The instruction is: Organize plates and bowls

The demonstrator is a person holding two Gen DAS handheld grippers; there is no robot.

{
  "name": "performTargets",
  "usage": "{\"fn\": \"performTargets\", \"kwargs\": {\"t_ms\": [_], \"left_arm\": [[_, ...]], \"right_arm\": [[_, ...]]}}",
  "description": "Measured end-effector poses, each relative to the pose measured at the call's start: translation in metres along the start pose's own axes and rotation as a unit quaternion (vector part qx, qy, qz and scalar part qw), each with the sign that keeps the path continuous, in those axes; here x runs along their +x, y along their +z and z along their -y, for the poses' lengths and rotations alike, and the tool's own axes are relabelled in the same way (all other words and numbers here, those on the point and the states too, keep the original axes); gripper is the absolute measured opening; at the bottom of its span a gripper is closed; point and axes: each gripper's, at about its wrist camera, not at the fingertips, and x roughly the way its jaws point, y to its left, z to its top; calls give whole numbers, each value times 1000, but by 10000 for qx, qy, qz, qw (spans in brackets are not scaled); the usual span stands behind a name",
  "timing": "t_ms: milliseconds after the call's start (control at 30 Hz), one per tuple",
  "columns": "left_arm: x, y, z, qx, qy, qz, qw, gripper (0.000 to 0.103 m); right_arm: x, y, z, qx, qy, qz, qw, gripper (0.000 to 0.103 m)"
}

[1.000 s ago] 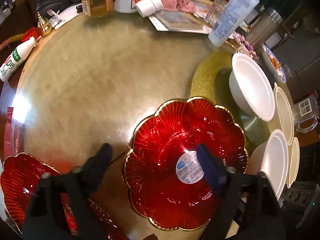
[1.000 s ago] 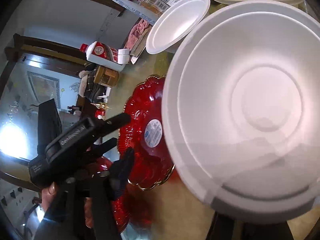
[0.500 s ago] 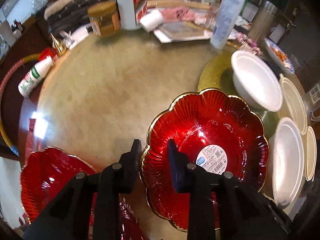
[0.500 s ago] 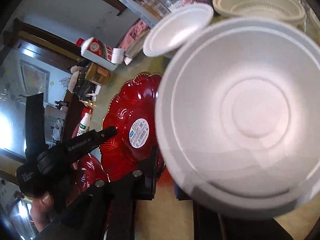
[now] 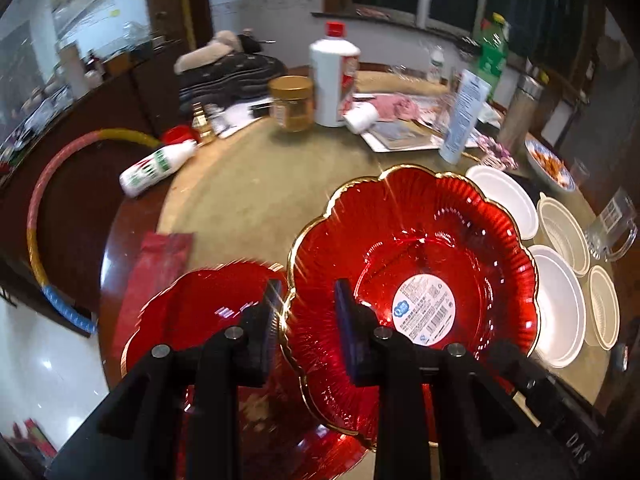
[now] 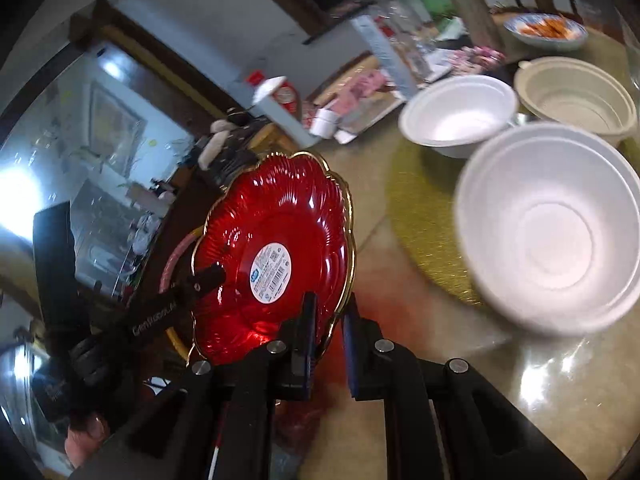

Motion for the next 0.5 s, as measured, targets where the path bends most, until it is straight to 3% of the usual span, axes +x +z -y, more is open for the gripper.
{"fn": "performTargets", "kwargs": {"t_ms": [133, 500], "left_arm": [[-13, -20, -32, -351, 113, 107, 9993, 24], [-6, -66, -91, -1018, 355, -135, 9941, 24]], "right_arm": [[4, -10, -29, -363, 44, -56, 9993, 11], [44, -48, -83, -1152, 28, -713, 9908, 11]]}}
